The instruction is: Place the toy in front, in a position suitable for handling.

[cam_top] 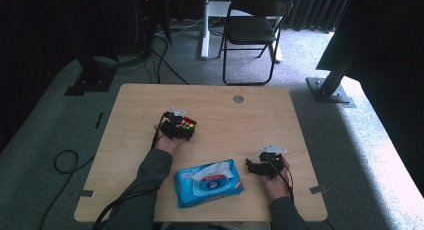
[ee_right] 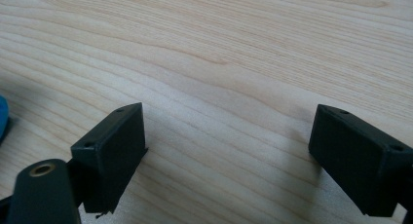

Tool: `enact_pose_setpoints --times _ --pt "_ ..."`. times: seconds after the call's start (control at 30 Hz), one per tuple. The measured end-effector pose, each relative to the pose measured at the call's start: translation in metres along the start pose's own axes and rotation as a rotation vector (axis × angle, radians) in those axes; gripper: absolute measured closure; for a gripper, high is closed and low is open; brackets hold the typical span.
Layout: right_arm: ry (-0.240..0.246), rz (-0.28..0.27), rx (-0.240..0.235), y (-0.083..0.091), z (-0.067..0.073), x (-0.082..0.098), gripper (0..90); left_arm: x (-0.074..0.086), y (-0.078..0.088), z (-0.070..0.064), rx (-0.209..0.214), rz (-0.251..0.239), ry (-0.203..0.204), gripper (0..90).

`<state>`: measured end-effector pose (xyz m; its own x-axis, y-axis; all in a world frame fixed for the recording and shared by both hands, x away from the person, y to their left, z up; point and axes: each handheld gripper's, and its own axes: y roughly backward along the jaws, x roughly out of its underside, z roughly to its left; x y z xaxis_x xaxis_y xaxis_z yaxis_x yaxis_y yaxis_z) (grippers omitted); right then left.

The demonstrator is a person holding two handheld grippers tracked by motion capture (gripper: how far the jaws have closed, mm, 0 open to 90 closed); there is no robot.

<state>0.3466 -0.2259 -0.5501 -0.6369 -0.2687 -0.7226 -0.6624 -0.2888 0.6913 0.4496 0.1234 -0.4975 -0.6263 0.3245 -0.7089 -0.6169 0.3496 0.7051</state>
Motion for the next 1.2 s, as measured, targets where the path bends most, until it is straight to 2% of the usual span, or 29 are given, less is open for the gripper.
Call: enact_pose_setpoints --times 0.07,0.7,1.2 --pt "0.000 0.000 0.000 0.000 0.000 0.000 13.1 0.000 0.001 -0.002 0.002 0.001 -0.016 33.9" --pt "0.000 0.000 0.000 0.000 0.000 0.000 13.1 -0.001 0.007 -0.020 0.041 -0.036 -0.068 34.2" --pt "0.000 0.000 0.000 0.000 0.000 0.000 13.1 -0.002 0.010 -0.035 0.098 -0.051 -0.104 34.2"
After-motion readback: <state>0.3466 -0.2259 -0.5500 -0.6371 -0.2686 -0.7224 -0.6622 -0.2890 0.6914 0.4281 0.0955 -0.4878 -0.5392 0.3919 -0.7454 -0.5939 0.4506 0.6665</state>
